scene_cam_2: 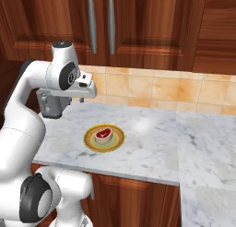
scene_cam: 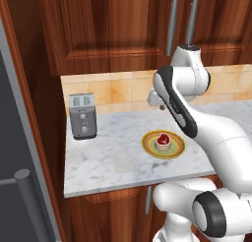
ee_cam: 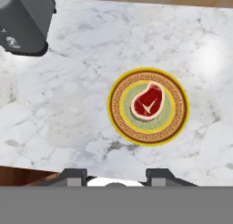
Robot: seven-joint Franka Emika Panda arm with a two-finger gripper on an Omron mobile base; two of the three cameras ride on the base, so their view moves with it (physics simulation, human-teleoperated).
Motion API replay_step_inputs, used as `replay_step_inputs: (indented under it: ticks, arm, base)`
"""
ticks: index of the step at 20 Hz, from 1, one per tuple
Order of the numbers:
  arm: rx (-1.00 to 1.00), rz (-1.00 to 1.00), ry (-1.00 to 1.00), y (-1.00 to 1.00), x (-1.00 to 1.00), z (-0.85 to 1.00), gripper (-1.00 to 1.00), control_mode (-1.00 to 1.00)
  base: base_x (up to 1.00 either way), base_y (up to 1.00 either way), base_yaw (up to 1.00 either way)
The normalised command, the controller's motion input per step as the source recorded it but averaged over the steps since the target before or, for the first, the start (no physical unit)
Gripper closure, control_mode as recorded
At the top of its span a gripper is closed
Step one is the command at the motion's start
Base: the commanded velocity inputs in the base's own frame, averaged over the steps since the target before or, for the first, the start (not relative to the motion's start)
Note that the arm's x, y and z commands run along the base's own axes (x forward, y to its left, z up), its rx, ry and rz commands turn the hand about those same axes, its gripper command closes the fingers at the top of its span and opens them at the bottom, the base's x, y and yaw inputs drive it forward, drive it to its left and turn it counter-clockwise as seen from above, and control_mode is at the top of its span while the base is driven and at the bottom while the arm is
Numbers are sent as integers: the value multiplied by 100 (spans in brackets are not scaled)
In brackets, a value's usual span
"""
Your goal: Place the steak on the counter behind the older steak on the same shelf of the fridge to maintain FIFO order. Close the fridge door when finished.
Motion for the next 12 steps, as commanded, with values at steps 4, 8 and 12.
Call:
replay_step_inputs:
  ticks: [4,8,12]
  arm:
    - [0,0,1,4,-4,-24,-100,-100]
    - [0,-21,1,0,0,-69,-100,-100]
    - [3,-38,12,-45,0,-69,-100,-100]
  base:
    - [0,0,0]
    - [0,0,0]
    - [0,0,0]
